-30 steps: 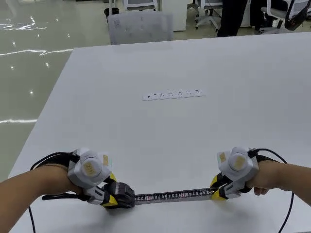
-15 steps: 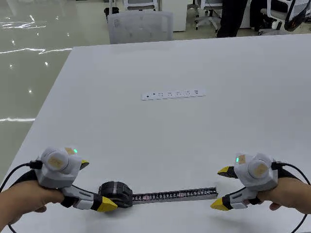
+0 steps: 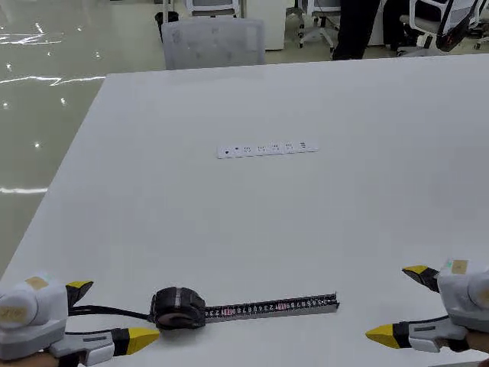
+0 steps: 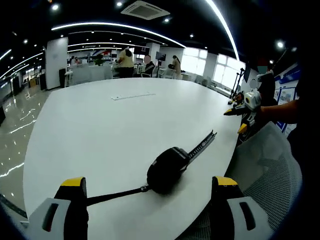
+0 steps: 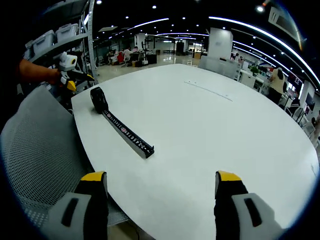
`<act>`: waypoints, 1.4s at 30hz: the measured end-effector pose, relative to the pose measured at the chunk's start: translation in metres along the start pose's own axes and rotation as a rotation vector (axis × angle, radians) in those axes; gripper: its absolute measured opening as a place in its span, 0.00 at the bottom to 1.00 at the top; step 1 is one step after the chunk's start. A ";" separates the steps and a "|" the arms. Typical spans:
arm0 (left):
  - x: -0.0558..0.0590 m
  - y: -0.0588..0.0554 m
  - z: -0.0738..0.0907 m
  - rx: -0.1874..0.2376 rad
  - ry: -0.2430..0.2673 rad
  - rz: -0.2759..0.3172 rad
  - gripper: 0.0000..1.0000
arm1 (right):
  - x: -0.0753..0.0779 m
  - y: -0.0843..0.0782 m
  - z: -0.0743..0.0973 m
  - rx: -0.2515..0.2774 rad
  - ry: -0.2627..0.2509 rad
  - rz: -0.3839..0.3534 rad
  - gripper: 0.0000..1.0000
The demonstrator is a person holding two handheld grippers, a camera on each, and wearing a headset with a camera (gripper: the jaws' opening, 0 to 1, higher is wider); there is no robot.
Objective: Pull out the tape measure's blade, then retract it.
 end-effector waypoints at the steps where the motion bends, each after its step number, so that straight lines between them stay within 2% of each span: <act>1: 0.001 -0.001 0.002 -0.006 0.005 -0.010 1.00 | -0.001 -0.001 0.002 0.002 -0.003 -0.002 0.89; 4: 0.002 -0.006 0.009 -0.013 0.014 -0.032 1.00 | -0.005 -0.007 0.009 0.010 -0.010 -0.012 0.90; 6: 0.006 -0.011 0.013 -0.024 0.019 -0.012 1.00 | -0.007 -0.010 0.013 0.015 -0.016 -0.006 0.90; 8: 0.007 -0.014 0.017 -0.014 0.017 0.007 1.00 | -0.007 -0.012 0.018 0.014 -0.021 -0.001 0.91; 11: 0.008 -0.012 0.021 -0.012 0.028 -0.003 1.00 | -0.006 -0.013 0.026 0.013 -0.023 0.003 0.91; 13: 0.006 -0.009 0.025 -0.003 0.033 0.002 1.00 | -0.004 -0.011 0.030 0.023 -0.022 -0.021 0.91; 17: 0.004 -0.005 0.028 0.002 0.031 -0.004 1.00 | -0.004 -0.009 0.033 0.006 -0.025 -0.010 0.93; 23: 0.001 0.000 0.032 0.028 0.019 -0.012 1.00 | -0.019 0.002 0.040 0.010 -0.033 -0.029 0.95; 27: -0.003 -0.005 0.029 0.037 0.001 0.001 1.00 | -0.024 0.008 0.045 0.013 -0.059 -0.031 0.96; 30: -0.005 -0.011 0.027 0.033 -0.009 0.005 1.00 | -0.022 0.009 0.045 0.007 -0.078 -0.020 0.96; 33: -0.005 -0.011 0.028 0.041 -0.009 0.006 1.00 | -0.019 0.011 0.041 0.007 -0.080 -0.018 0.96; 37: -0.004 -0.006 0.029 0.065 0.012 -0.015 1.00 | -0.019 0.013 0.034 0.027 -0.056 -0.006 0.96; 38: -0.005 -0.006 0.029 0.073 0.027 -0.009 1.00 | -0.018 0.011 0.031 0.045 -0.046 -0.020 0.95; 39: -0.004 -0.006 0.029 0.075 0.037 0.014 1.00 | -0.017 0.009 0.030 0.039 -0.049 -0.037 0.95; 40: -0.002 -0.006 0.030 0.060 0.037 0.019 1.00 | -0.016 0.007 0.029 0.030 -0.052 -0.038 0.95; 42: -0.001 -0.006 0.029 0.057 0.053 0.013 1.00 | -0.017 0.006 0.028 0.045 -0.036 -0.034 0.95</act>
Point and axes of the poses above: the centre of the closed fingertips' face, and the gripper's own axes: z roughly backward along the fingers, x roughly to its right, y roughly out of its top, the point moved 8 cm from there along z, roughly backward along the fingers, and after that the axes turned 12 degrees about -z, right-handed, at the moved point
